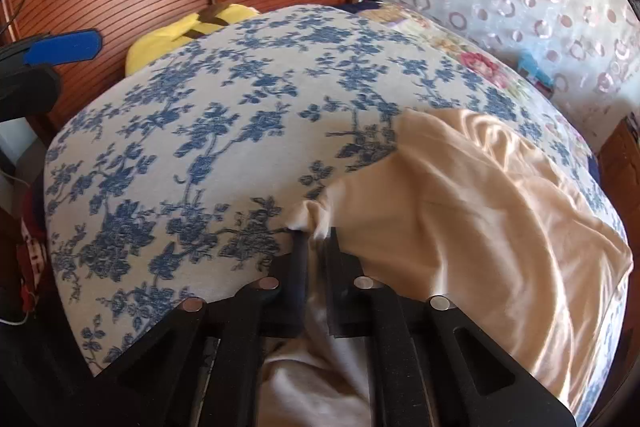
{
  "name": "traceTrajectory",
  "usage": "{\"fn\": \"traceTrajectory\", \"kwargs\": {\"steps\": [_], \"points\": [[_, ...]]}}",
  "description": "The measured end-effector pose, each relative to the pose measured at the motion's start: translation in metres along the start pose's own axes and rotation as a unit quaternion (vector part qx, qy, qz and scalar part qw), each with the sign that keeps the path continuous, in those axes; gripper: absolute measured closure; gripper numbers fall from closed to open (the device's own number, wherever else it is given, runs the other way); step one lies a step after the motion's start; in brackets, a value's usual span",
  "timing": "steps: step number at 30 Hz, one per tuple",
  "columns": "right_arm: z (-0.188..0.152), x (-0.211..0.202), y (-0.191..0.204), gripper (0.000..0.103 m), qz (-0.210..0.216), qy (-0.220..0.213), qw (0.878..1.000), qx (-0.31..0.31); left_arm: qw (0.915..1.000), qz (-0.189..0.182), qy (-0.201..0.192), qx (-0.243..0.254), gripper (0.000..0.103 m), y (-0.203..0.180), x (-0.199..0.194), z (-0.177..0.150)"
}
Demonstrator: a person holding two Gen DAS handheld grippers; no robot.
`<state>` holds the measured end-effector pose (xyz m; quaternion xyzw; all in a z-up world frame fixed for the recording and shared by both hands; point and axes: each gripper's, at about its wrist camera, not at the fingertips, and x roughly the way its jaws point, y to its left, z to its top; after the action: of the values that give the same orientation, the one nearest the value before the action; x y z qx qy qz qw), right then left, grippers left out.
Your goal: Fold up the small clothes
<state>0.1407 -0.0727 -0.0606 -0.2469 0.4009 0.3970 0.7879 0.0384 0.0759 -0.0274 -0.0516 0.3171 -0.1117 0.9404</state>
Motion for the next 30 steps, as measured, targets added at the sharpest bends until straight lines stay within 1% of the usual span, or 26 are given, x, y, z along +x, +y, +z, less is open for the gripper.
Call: {"fn": "traceTrajectory", "kwargs": {"steps": [1,2,4,5,8,9,10,11,13,15,16,19,21,22,24,25,26,28,30], "points": [[0.0,-0.003,-0.003,0.1,-0.001,-0.006,1.0,0.001,1.0,0.0,0.0,0.001,0.048,-0.001,0.0,0.0],[0.001,-0.011,-0.007,0.1,-0.019,-0.019,1.0,0.003,1.0,-0.001,0.0,0.002,0.048,-0.001,0.0,-0.001],[0.005,-0.032,-0.02,0.1,-0.032,-0.051,0.998,0.017,1.0,-0.003,0.002,0.002,0.048,-0.003,0.002,-0.001],[0.009,-0.05,-0.032,0.1,-0.045,-0.075,0.996,0.029,1.0,-0.003,0.002,0.002,0.048,-0.003,0.002,-0.001],[0.018,-0.086,-0.068,0.1,-0.084,-0.112,0.989,0.054,1.0,-0.007,0.002,0.004,0.048,-0.005,0.003,-0.001],[0.021,-0.099,-0.085,0.1,-0.107,-0.123,0.985,0.064,1.0,-0.008,0.002,0.004,0.048,-0.006,0.003,-0.001],[0.023,-0.106,-0.097,0.1,-0.12,-0.128,0.982,0.07,0.9999,-0.009,0.002,0.005,0.048,-0.007,0.003,0.0],[0.025,-0.116,-0.118,0.1,-0.139,-0.131,0.978,0.083,0.9999,-0.01,0.002,0.005,0.048,-0.007,0.003,0.0],[0.026,-0.126,-0.146,0.1,-0.171,-0.131,0.971,0.102,0.9999,-0.012,0.003,0.006,0.048,-0.009,0.004,-0.001],[0.025,-0.129,-0.179,0.1,-0.204,-0.123,0.964,0.122,0.9999,-0.014,0.005,0.008,0.048,-0.011,0.006,-0.001],[0.024,-0.127,-0.198,0.1,-0.223,-0.113,0.959,0.135,0.9998,-0.015,0.006,0.009,0.048,-0.011,0.006,-0.002],[0.013,-0.114,-0.241,0.1,-0.259,-0.081,0.945,0.182,0.9997,-0.018,0.01,0.012,0.048,-0.015,0.01,-0.003],[0.006,-0.103,-0.26,0.099,-0.256,-0.059,0.943,0.204,0.9996,-0.021,0.014,0.016,0.048,-0.02,0.012,-0.004],[0.002,-0.099,-0.265,0.098,-0.256,-0.05,0.942,0.21,0.9995,-0.021,0.015,0.018,0.048,-0.022,0.014,-0.005],[-0.009,-0.096,-0.266,0.086,-0.273,-0.048,0.936,0.215,0.9993,-0.024,0.018,0.02,0.048,-0.026,0.017,-0.006],[-0.014,-0.098,-0.265,0.068,-0.275,-0.049,0.935,0.219,0.9992,-0.026,0.02,0.022,0.048,-0.028,0.018,-0.006],[-0.022,-0.101,-0.263,0.057,-0.273,-0.051,0.934,0.223,0.9991,-0.027,0.021,0.024,0.048,-0.031,0.019,-0.006],[-0.035,-0.111,-0.256,0.057,-0.261,-0.062,0.936,0.227,0.9989,-0.032,0.02,0.027,0.048,-0.037,0.021,-0.007],[-0.053,-0.125,-0.239,0.057,-0.238,-0.074,0.944,0.217,0.9987,-0.037,0.021,0.029,0.048,-0.044,0.024,-0.008]]}}
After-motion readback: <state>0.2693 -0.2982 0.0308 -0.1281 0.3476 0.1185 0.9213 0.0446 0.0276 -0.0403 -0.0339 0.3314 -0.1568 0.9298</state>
